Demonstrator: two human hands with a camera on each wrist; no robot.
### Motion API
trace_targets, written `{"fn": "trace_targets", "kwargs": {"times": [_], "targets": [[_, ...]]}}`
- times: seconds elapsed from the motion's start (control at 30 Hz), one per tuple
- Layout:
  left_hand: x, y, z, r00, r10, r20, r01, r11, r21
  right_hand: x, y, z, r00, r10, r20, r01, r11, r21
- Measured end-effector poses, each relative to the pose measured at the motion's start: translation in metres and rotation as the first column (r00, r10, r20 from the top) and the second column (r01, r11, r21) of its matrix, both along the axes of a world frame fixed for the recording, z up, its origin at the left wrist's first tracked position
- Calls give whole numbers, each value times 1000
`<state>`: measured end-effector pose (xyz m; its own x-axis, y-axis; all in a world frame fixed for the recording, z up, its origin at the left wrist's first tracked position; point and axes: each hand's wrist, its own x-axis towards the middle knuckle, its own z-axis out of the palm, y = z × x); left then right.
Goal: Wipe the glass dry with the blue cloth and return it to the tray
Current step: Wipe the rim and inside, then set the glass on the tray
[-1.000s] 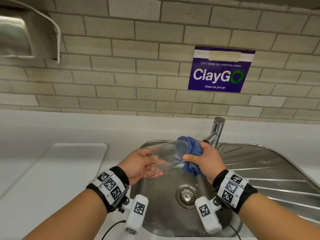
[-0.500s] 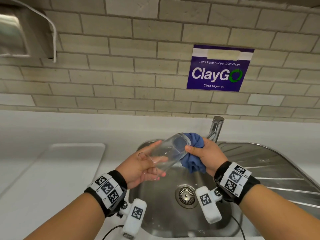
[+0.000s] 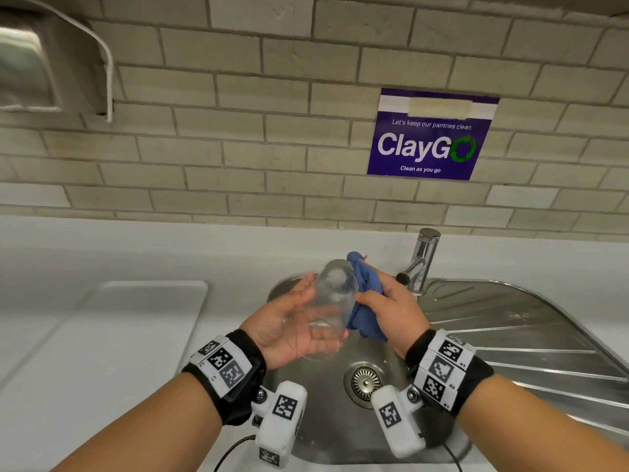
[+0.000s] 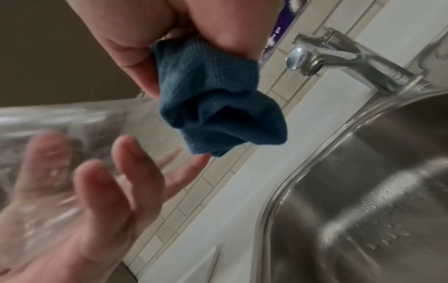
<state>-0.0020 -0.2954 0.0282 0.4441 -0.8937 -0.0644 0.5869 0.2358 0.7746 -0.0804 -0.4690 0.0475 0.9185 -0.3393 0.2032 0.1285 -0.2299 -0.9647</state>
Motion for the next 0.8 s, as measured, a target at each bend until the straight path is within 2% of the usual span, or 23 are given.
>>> {"fn": "trace_targets", "kwargs": {"times": [0.1,0.17,0.3,0.43,0.53,0.6,0.73,0.8], "targets": [[-6,-7,-5,993,11,117,-22,996,90,-4,7,7,996,91,3,-90,984,-156],[-7,-12,-7,983,80,166,-102,986,128,-4,7,10,993,115,-20,-116,961,-251],[-7,-17,-6,939,218,265,-273,942,195,-7,8,9,989,150,-1,-143,939,-312],[-5,-19,-4,870,270,412,-390,889,241,-8,12,10,988,148,46,-117,908,-402],[-6,-19,-4,744,217,632,-497,812,306,-9,8,28,987,124,103,-84,941,-327],[-4,-15,-4,646,184,741,-556,779,291,-13,4,41,986,158,52,-129,922,-366],[3,-8,-2,459,93,884,-634,731,252,-22,7,49,979,195,-61,-190,759,-623],[2,-9,-3,394,10,919,-635,726,264,-24,18,52,968,234,-87,-220,637,-739]]}}
